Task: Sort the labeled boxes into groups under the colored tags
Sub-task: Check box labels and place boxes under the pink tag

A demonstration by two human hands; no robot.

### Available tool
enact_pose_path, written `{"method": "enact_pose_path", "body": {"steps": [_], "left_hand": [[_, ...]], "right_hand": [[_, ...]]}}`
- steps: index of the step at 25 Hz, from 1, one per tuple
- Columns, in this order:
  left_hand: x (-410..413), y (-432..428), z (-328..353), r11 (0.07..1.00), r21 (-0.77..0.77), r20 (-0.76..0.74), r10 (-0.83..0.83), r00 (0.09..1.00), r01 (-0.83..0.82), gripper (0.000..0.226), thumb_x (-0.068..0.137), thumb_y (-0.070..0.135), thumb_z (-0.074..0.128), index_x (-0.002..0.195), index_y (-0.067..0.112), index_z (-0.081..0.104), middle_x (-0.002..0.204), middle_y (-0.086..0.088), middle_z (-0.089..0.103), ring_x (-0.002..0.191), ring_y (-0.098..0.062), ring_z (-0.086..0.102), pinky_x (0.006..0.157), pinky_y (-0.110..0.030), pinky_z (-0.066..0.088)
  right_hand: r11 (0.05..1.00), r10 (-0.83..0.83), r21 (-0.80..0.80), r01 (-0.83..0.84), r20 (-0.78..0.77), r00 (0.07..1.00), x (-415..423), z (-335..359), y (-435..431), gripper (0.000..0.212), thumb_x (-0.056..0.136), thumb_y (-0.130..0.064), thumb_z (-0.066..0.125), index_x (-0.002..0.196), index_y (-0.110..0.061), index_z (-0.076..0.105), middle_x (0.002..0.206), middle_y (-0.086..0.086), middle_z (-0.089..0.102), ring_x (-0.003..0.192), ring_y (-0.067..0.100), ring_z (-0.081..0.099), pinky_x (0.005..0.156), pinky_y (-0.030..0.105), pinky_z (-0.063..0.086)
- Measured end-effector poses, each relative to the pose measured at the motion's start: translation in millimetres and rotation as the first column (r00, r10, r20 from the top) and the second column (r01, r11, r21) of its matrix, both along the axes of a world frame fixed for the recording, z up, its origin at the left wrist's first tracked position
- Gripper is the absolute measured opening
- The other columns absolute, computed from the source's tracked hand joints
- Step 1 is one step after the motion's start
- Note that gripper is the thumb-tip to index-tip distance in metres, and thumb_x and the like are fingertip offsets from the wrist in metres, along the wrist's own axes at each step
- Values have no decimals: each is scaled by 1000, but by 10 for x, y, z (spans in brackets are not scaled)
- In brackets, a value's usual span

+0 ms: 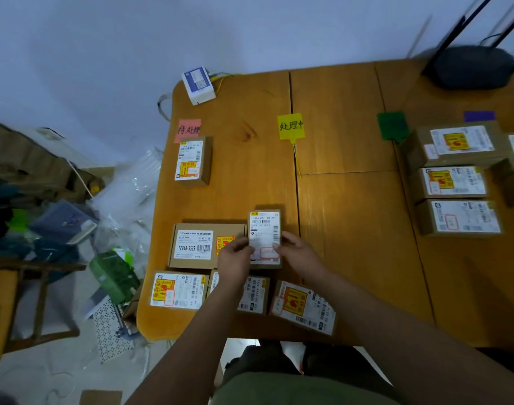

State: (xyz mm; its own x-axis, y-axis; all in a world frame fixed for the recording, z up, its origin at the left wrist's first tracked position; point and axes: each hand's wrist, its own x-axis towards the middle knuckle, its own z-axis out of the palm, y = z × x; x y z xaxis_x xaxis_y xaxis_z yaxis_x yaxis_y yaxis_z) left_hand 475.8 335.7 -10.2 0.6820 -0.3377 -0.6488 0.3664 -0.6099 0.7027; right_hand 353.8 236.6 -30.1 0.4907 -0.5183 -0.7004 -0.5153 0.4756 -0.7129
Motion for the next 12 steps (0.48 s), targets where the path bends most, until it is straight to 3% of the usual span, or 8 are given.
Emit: {"method": "enact_pose_path", "body": {"steps": [2, 5, 7, 10, 12], "left_hand": [[-8, -49, 158, 996, -80, -1, 24, 1000, -24, 24, 92, 4, 65, 112, 12, 75, 109, -13, 78, 102, -31, 74, 93, -50, 60], [7, -183, 632, 954, -301, 11, 18, 1000, -14, 27, 92, 3, 70, 119, 7, 72, 114, -12, 78, 109, -31, 73, 98, -49, 58], [48, -291, 1117, 890, -456, 42, 8, 999, 12, 34, 90, 8, 75, 123, 16, 72, 116, -4, 79, 110, -24, 74, 95, -42, 59], [99, -412, 1862, 751, -653, 122, -19, 992, 95, 45, 89, 8, 75, 131, 23, 68, 113, 3, 80, 106, -15, 76, 83, -25, 61], [119, -445, 2287, 670, -725, 194, -25, 981, 160, 47, 91, 7, 73, 135, 22, 66, 116, 2, 79, 111, -19, 75, 87, -30, 61]], "right_hand": [[994, -75, -74, 77, 38, 996, -7, 224, -47, 54, 99, -23, 65, 150, -26, 48, 146, 0, 59, 104, 11, 67, 79, 28, 56], [971, -130, -179, 160, 167, 977, -1, 797, -240, 51, 100, -20, 65, 148, -27, 53, 149, 1, 56, 125, 22, 64, 103, 47, 54], [954, -138, -214, 211, 314, 940, -1, 1313, -385, 51, 100, -20, 65, 149, -29, 52, 148, -3, 58, 123, 14, 66, 101, 41, 56], [918, -74, -309, 249, 482, 873, -53, 2092, -522, 51, 101, -19, 63, 147, -40, 53, 139, -15, 64, 114, 2, 69, 82, 23, 60], [865, 23, -438, 245, 523, 852, -106, 2522, -564, 53, 102, -19, 62, 146, -46, 51, 135, -20, 66, 118, 3, 68, 83, 23, 61]]}}
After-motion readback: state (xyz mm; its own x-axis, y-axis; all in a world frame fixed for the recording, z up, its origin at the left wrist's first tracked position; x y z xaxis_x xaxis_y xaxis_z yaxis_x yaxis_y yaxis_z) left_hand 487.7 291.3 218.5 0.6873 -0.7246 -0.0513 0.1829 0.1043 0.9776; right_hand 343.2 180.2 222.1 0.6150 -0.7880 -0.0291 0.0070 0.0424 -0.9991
